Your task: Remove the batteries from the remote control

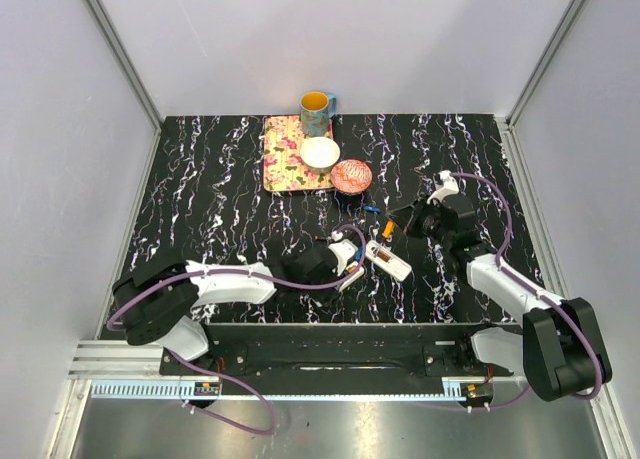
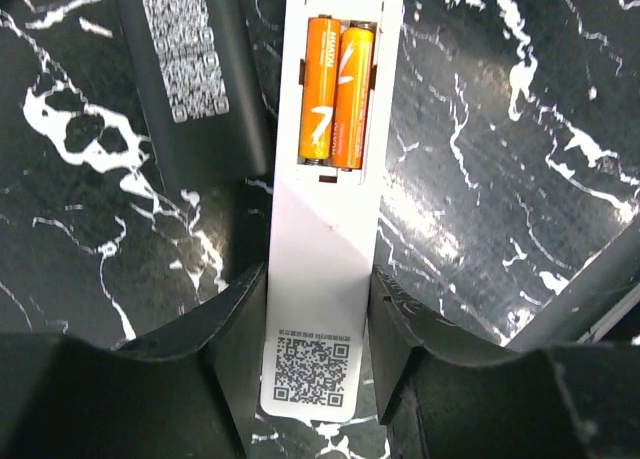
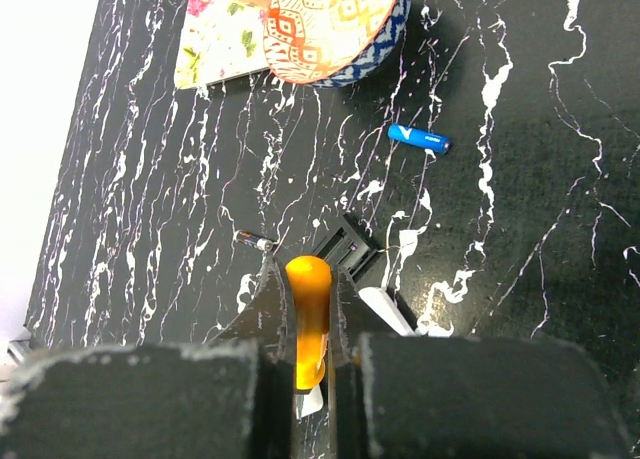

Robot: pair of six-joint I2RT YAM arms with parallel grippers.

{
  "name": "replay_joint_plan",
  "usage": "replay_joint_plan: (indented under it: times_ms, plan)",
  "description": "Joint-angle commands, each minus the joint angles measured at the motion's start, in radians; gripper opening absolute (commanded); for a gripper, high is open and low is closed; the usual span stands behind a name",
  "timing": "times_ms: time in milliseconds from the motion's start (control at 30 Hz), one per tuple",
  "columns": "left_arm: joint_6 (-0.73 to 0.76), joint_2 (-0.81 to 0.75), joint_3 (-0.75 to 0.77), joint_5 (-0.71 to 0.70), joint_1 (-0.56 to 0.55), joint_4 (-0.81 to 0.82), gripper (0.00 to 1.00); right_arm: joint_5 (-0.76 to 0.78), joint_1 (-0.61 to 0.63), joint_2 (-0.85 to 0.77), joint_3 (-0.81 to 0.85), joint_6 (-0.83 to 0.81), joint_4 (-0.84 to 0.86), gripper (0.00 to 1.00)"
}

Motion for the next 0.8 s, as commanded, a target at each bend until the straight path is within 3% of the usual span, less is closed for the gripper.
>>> replay_joint_plan:
  times_ms: [0,133,233,433,767]
  plan:
    - [-0.030,-0.063,-0.030,-0.020,-0.017,-0.042,0.32,-0.039,-0.003,-0.001,0.001,-0.001,0.064,0.00]
    - [-0.030,-0.061,-0.024,-0.035,-0.026,-0.064,0.59,-0.048,0.005,0.021,0.009,0.010,0.087,0.00]
    - [-0.031,-0.063,-0.018,-0.057,-0.026,-0.070,0.66,-0.050,0.020,0.033,0.014,0.017,0.101,0.00]
    - [-0.031,-0.079,-0.027,-0.045,-0.027,-0.035,0.66,-0.030,0.069,0.062,0.024,0.022,0.121,0.00]
    - [-0.041,-0.079,-0.059,-0.010,-0.027,-0.008,0.56,0.057,0.160,0.133,0.035,0.017,0.175,0.00]
